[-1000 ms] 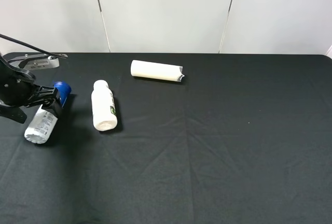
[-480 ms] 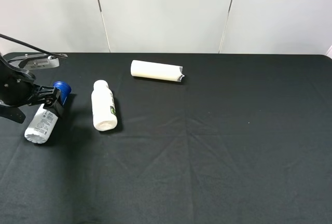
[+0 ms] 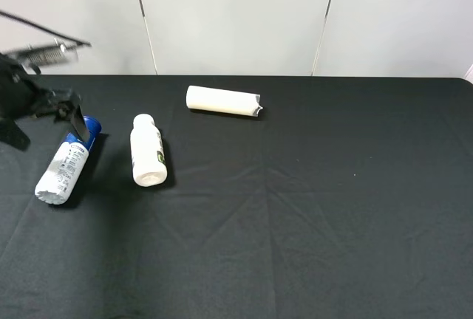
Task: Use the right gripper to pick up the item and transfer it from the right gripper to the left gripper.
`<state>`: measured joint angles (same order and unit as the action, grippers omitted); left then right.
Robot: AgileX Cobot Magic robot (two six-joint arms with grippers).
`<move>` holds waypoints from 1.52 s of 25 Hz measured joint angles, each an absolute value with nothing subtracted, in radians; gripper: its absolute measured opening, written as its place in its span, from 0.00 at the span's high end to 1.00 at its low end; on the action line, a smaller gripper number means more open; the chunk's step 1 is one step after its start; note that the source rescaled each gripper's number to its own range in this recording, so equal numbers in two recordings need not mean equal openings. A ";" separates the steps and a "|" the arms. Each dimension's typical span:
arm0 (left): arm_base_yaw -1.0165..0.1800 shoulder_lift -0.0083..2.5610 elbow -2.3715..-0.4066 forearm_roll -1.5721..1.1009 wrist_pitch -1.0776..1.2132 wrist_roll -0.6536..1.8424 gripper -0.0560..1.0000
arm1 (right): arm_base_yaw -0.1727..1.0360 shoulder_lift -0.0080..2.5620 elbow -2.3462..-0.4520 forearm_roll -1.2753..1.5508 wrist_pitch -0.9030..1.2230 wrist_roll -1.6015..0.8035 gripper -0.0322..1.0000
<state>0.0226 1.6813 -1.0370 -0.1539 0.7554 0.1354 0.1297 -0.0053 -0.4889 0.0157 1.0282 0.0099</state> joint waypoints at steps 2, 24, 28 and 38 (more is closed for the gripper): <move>0.023 1.637 -1.062 -0.132 0.773 0.118 0.00 | 0.130 -0.005 -0.489 0.016 1.028 0.010 0.00; 0.023 1.089 -1.215 -0.043 1.005 0.042 0.00 | 0.130 -0.005 -0.489 0.016 1.028 0.010 0.00; 0.023 1.002 -1.215 -0.043 1.031 0.042 0.00 | 0.130 -0.005 -0.489 0.016 1.028 0.010 0.00; 0.023 0.785 -1.138 -0.045 1.061 0.042 0.00 | 0.130 -0.005 -0.489 0.016 1.028 0.010 0.00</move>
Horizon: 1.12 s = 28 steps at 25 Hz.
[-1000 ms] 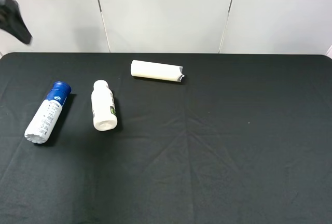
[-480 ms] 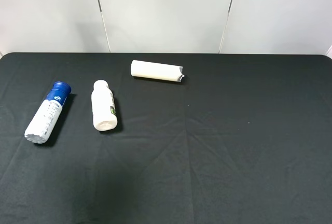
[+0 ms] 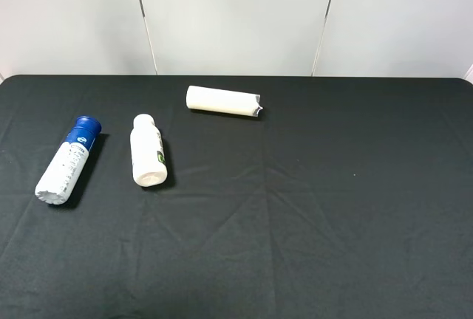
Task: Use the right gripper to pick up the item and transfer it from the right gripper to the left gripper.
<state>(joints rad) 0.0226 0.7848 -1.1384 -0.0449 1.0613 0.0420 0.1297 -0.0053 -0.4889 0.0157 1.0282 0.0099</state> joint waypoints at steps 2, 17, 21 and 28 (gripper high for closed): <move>0.023 0.737 -1.091 -0.045 1.065 0.042 0.00 | 0.130 -0.005 -0.489 0.016 1.028 0.010 0.00; 0.023 0.349 -0.758 -0.045 1.040 0.061 0.00 | 0.130 -0.005 -0.489 0.016 1.028 0.010 0.00; 0.023 0.254 -0.682 -0.046 1.040 0.061 0.00 | 0.130 -0.005 -0.489 0.016 1.028 0.010 0.00; 0.023 0.123 -0.573 -0.046 1.039 0.047 0.00 | 0.130 -0.005 -0.489 0.016 1.028 0.010 0.00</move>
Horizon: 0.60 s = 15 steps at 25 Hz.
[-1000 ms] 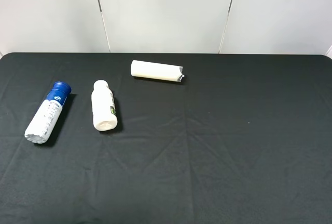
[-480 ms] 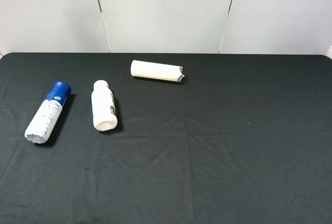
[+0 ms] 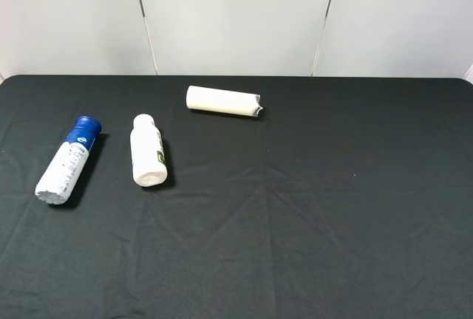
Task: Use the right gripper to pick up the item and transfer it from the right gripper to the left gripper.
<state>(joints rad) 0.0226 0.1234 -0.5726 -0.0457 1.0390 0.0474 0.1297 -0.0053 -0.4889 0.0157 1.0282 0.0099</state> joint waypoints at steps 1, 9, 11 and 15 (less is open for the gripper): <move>0.023 0.112 -0.560 -0.046 1.039 0.039 0.00 | 0.130 -0.005 -0.489 0.016 1.028 0.010 0.00; 0.023 0.079 -0.495 0.006 1.054 -0.063 0.00 | 0.130 -0.005 -0.489 0.016 1.028 0.010 0.00; 0.023 0.079 -0.495 0.051 1.054 -0.103 0.01 | 0.130 -0.005 -0.489 0.016 1.028 0.010 0.00; 0.023 0.079 -0.495 0.092 1.054 -0.098 0.02 | 0.130 -0.005 -0.489 0.016 1.028 0.010 0.00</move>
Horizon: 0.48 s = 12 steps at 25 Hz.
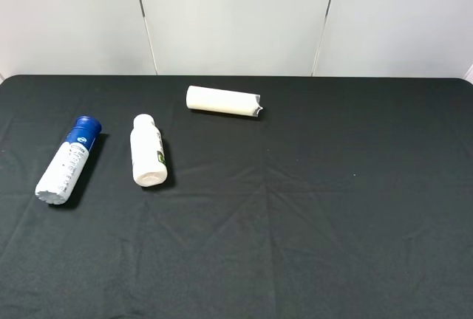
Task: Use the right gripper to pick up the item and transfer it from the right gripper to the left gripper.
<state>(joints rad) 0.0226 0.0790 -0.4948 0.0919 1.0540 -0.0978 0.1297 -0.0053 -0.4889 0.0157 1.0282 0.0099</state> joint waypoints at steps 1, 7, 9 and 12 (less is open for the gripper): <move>0.023 0.079 -0.495 0.085 1.054 -0.079 0.02 | 0.130 -0.005 -0.489 0.016 1.028 0.010 0.00; 0.023 0.079 -0.492 0.016 1.054 0.018 0.06 | 0.130 -0.005 -0.489 0.016 1.028 0.010 0.00; 0.023 0.079 -0.489 0.013 1.054 0.024 0.06 | 0.130 -0.005 -0.489 0.016 1.028 0.010 0.00; 0.023 0.079 -0.488 0.011 1.054 0.026 0.07 | 0.130 -0.005 -0.489 0.016 1.028 0.010 0.00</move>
<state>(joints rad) 0.0226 0.0790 -0.4880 0.0114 1.0540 0.0260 0.1297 -0.0053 -0.4889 0.0157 1.0282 0.0099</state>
